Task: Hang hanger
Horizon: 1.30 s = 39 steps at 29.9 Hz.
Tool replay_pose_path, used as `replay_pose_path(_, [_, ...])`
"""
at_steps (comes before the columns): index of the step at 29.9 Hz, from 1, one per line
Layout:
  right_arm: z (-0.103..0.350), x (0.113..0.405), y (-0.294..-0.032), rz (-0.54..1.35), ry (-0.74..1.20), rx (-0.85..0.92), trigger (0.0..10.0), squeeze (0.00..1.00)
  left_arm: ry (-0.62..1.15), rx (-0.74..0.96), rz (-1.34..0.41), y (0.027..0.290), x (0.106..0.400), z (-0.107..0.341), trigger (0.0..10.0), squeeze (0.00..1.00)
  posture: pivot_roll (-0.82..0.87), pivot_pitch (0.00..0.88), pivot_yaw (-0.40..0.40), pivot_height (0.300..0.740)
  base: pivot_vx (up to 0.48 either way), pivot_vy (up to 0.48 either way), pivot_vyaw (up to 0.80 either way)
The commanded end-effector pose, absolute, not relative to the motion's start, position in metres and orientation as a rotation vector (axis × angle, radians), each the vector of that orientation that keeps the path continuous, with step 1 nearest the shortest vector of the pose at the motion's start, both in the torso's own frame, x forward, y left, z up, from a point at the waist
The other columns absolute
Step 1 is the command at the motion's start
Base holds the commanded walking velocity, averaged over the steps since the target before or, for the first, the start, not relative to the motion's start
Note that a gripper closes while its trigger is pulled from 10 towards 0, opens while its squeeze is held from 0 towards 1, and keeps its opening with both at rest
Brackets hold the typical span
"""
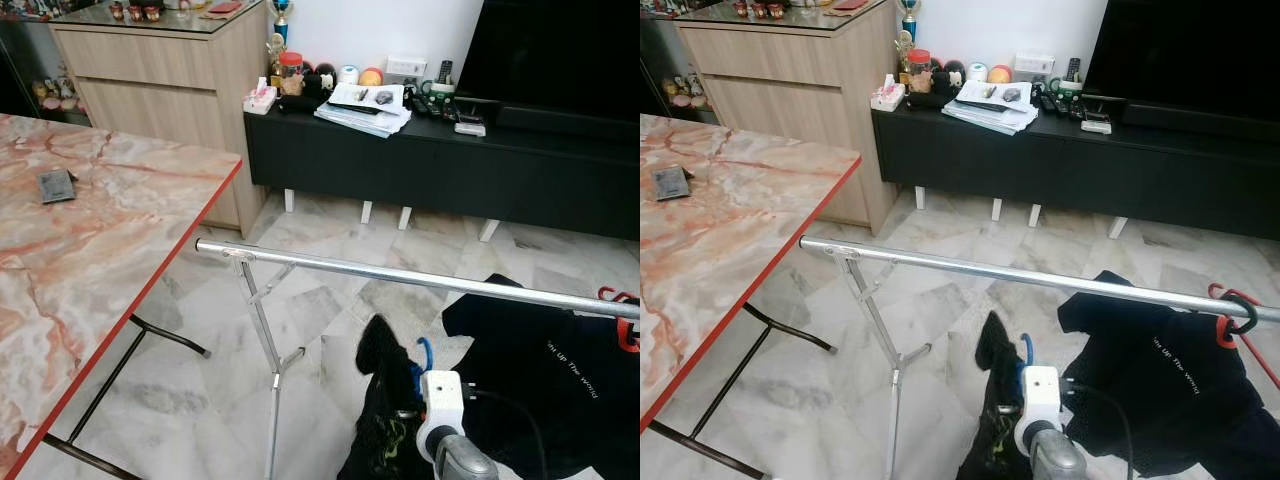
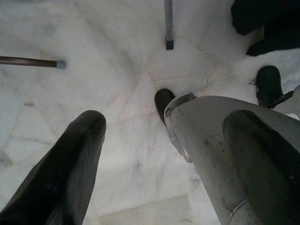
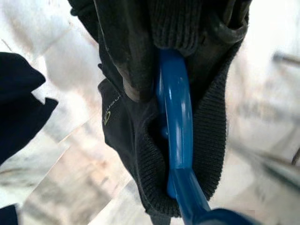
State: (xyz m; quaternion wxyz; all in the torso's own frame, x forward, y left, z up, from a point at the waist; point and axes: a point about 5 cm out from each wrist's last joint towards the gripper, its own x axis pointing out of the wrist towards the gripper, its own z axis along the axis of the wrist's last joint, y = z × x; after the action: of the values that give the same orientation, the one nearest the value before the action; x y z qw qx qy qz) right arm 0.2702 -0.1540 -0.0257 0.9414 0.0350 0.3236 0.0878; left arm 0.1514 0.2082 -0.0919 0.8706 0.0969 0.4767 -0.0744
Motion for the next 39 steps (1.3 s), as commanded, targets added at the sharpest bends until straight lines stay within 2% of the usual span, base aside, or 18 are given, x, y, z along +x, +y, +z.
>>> replay_pose_path(1, [-0.023,0.273,-0.156,0.201,0.668,0.032,10.0,0.0,1.072,0.214,-0.189,0.206,0.134,-0.099,10.0,0.0,0.07,0.064,-0.018,0.74,0.0,0.0,0.0])
replay_pose_path(11, [-0.018,0.278,-0.16,0.161,0.595,0.013,10.0,0.0,1.072,0.211,-0.199,0.205,0.133,-0.1,10.0,0.0,0.07,0.05,-0.021,0.74,0.0,0.0,0.0])
replay_pose_path(19, [-0.009,0.286,-0.172,-0.014,0.513,0.121,10.0,0.0,1.077,0.209,-0.197,0.204,0.131,-0.1,10.0,0.0,0.07,0.043,-0.018,0.74,0.0,0.0,0.0])
replay_pose_path(28, [-0.005,0.29,-0.169,-0.025,0.489,0.136,10.0,0.0,1.075,0.209,-0.201,0.205,0.132,-0.1,10.0,0.0,0.07,0.054,-0.015,0.74,0.0,0.0,0.0])
replay_pose_path(39, [-0.001,0.294,-0.168,-0.039,0.472,0.14,10.0,0.0,1.071,0.206,-0.198,0.206,0.133,-0.099,10.0,0.0,0.07,0.073,-0.012,0.74,-0.245,0.0,0.0])
